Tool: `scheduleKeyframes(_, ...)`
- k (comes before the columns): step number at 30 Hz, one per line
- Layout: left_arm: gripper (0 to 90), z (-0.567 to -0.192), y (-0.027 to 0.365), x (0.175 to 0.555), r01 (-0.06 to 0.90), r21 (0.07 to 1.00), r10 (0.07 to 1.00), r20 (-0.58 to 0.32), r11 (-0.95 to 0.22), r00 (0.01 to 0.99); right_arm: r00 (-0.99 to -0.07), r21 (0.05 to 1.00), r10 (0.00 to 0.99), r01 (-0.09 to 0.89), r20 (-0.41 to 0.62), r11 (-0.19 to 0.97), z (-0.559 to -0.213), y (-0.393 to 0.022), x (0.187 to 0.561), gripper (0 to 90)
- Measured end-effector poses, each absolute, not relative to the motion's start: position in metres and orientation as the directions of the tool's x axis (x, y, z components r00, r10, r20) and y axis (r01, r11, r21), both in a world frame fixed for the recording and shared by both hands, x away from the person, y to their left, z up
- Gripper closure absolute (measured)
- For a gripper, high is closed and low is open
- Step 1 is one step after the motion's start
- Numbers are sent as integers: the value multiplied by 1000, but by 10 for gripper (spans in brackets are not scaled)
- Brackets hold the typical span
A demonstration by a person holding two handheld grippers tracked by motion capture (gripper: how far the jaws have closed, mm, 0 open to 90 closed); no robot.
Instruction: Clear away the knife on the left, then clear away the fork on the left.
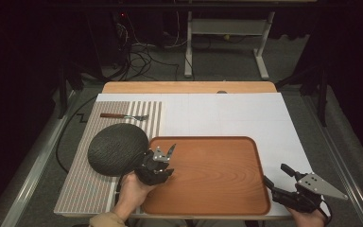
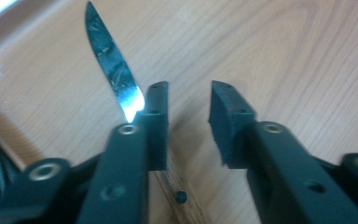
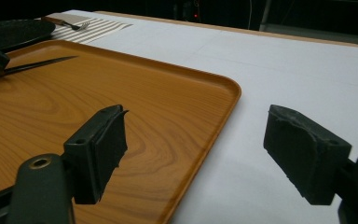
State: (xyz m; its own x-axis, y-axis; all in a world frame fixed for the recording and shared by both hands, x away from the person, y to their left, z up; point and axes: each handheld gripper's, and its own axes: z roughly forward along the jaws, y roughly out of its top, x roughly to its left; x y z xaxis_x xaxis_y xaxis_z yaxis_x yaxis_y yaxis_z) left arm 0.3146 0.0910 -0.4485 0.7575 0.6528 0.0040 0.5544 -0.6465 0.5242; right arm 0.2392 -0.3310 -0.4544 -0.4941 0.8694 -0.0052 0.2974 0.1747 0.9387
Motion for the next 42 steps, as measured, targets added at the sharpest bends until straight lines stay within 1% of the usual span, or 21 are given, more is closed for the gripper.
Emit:
scheduleKeyframes(2,609,-448,92,315,556,524,655,4,-645,755,-493,938,870,300,-3,173,-454,-331,239,215)
scheduleKeyframes(3,606,-448,92,316,558,524,657,5,-643,753,-492,938,871,301,-3,173,-455,-331,239,215)
scheduleKeyframes(5,558,-449,93,316,560,527,661,5,-640,750,-490,938,872,302,-3,173,-454,-330,239,215)
scheduleKeyframes(6,556,-449,94,316,560,526,660,3,-640,751,-489,938,872,301,-3,172,-454,-331,240,215)
scheduleKeyframes(7,522,-449,95,316,562,526,661,-1,-638,750,-488,938,873,302,-3,172,-454,-331,240,215)
scheduleKeyframes(10,511,-448,98,315,565,545,661,-25,-619,750,-489,937,872,303,-2,172,-454,-330,240,215)
scheduleKeyframes(12,470,-446,101,314,563,558,655,-44,-610,754,-489,937,872,305,-1,172,-454,-330,240,215)
scheduleKeyframes(18,468,-438,112,311,558,611,668,-65,-561,742,-488,938,873,301,-1,170,-454,-331,239,216)
scheduleKeyframes(19,436,-437,113,311,559,617,672,-65,-554,738,-488,938,873,302,-1,170,-454,-331,239,216)
scheduleKeyframes(26,429,-425,128,308,537,668,696,-39,-515,717,-490,938,872,300,-3,172,-454,-331,239,216)
scheduleKeyframes(35,429,-414,147,308,526,707,721,-33,-473,693,-487,937,874,305,1,169,-454,-331,239,216)
scheduleKeyframes(42,429,-409,158,309,524,719,736,-25,-457,676,-483,936,876,309,4,166,-454,-331,239,217)
